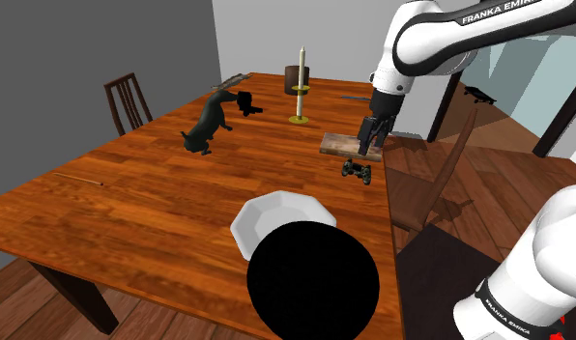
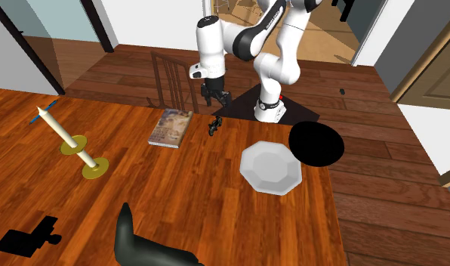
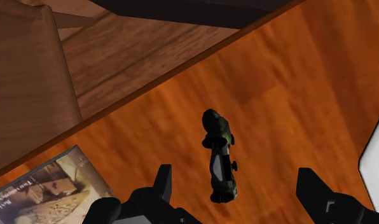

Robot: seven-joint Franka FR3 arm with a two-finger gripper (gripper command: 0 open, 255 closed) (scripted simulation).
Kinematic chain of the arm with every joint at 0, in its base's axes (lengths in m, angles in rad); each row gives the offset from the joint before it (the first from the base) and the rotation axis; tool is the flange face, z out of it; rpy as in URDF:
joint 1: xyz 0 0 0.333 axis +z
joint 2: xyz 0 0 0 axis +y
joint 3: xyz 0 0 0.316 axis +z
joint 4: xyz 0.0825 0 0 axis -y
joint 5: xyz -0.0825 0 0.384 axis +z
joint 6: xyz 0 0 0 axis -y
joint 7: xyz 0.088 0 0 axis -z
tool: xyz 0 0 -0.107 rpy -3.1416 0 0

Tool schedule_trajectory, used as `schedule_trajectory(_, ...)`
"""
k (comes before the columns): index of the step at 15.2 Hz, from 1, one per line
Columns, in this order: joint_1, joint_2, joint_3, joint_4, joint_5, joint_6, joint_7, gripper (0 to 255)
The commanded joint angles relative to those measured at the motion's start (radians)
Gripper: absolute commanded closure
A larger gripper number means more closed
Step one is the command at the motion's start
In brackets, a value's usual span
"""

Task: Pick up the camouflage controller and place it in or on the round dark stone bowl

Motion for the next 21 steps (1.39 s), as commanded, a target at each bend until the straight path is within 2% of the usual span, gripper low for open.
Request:
schedule_trajectory(1,0.006,0.062,-0.007,-0.005,0.016,0.047,-0.010,0)
schedule_trajectory(10,0.018,0.145,-0.006,-0.072,0.041,0.186,-0.024,0)
schedule_trajectory(18,0.018,0.145,-0.006,-0.072,0.041,0.186,-0.024,0)
schedule_trajectory(19,0.018,0.145,-0.006,-0.072,0.041,0.186,-0.024,255)
schedule_trajectory(21,0.018,0.145,-0.006,-0.072,0.041,0.186,-0.024,255)
